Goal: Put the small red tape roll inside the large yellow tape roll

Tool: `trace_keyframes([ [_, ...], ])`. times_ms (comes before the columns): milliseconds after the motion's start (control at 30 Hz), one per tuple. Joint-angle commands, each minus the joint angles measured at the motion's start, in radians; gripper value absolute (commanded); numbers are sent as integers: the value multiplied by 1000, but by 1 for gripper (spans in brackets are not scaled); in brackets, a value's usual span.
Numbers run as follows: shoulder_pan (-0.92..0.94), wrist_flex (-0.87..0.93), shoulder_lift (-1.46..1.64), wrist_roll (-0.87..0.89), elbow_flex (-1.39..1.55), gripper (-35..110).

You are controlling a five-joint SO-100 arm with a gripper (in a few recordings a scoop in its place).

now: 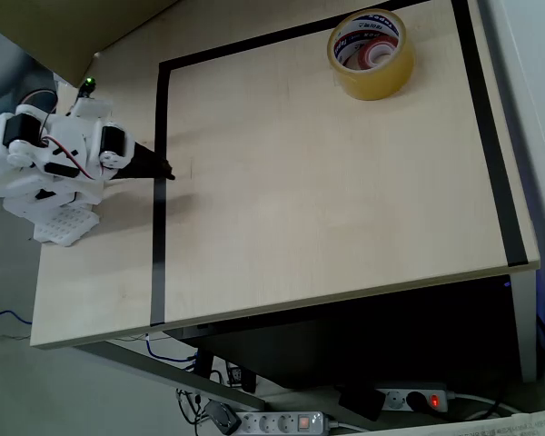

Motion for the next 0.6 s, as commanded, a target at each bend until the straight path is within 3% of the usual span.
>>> trace_keyframes([
  [0,14,6,5,-18,55,0],
  [567,0,87,5,-9,69,0],
])
